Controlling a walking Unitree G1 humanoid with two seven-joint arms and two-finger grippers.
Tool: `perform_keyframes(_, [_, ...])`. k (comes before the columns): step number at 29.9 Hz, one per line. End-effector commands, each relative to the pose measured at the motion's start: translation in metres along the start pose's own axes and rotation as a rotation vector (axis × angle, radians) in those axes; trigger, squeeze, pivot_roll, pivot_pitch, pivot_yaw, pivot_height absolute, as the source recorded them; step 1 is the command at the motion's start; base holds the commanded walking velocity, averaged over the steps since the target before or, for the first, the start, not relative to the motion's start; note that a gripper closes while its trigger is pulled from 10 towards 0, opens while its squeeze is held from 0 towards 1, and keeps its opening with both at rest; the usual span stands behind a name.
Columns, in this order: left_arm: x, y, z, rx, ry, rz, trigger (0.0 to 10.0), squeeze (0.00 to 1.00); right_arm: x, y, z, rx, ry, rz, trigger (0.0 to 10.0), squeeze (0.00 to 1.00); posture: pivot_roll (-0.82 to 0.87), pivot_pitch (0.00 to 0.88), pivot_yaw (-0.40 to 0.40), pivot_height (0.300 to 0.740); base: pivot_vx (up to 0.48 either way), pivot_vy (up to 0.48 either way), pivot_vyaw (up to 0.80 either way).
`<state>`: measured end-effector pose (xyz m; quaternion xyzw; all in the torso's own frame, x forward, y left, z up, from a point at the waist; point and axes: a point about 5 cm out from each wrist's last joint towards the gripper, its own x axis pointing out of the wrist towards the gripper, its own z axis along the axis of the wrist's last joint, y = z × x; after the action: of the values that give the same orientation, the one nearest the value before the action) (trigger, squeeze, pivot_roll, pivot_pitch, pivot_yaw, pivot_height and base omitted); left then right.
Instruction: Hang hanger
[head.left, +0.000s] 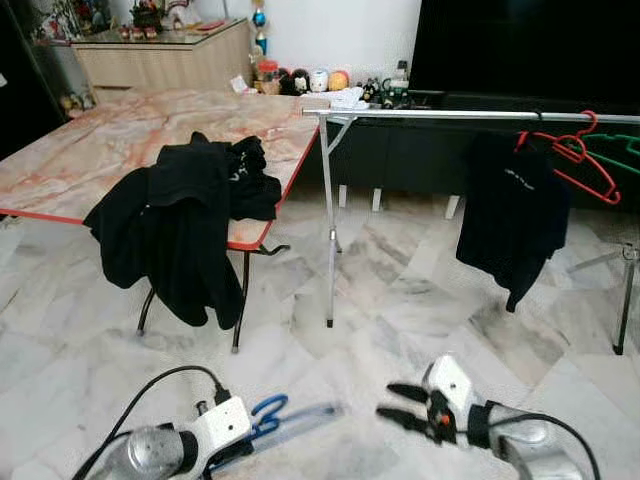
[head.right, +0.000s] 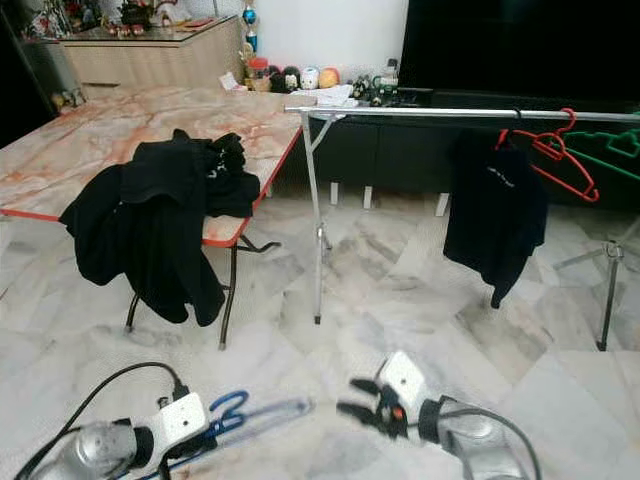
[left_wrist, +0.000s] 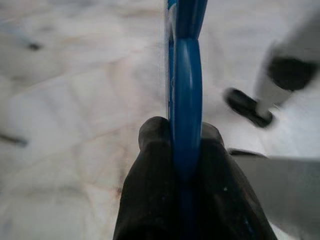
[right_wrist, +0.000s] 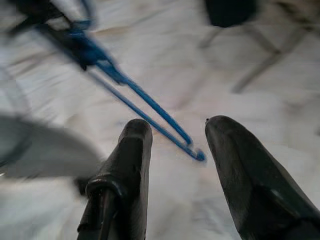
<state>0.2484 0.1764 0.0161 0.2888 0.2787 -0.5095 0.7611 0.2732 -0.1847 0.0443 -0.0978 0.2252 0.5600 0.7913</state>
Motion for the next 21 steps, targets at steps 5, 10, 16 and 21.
perform_keyframes(5, [-0.004,-0.002,0.033,0.113,-0.006,-0.2,10.0,0.0,0.01,0.014,0.008,-0.044,0.03,0.239,10.0,0.0,0.05,0.006,0.032,0.74,0.0,0.0,0.0])
perform_keyframes(10, [-0.005,-0.002,0.067,0.166,-0.06,-0.269,10.0,0.0,0.022,0.023,0.013,-0.037,0.028,0.355,10.0,0.0,0.06,0.01,0.022,0.74,0.0,0.0,0.0])
perform_keyframes(16, [-0.006,-0.013,0.104,0.178,-0.159,-0.316,10.0,0.0,0.03,0.029,0.015,-0.044,0.046,0.413,10.0,0.0,0.07,0.013,0.014,0.74,0.0,0.0,0.0])
perform_keyframes(21, [-0.007,-0.019,0.107,0.195,-0.137,-0.348,10.0,0.0,0.031,0.026,0.014,-0.068,0.063,0.396,10.0,0.0,0.07,0.014,0.007,0.74,0.0,0.0,0.0])
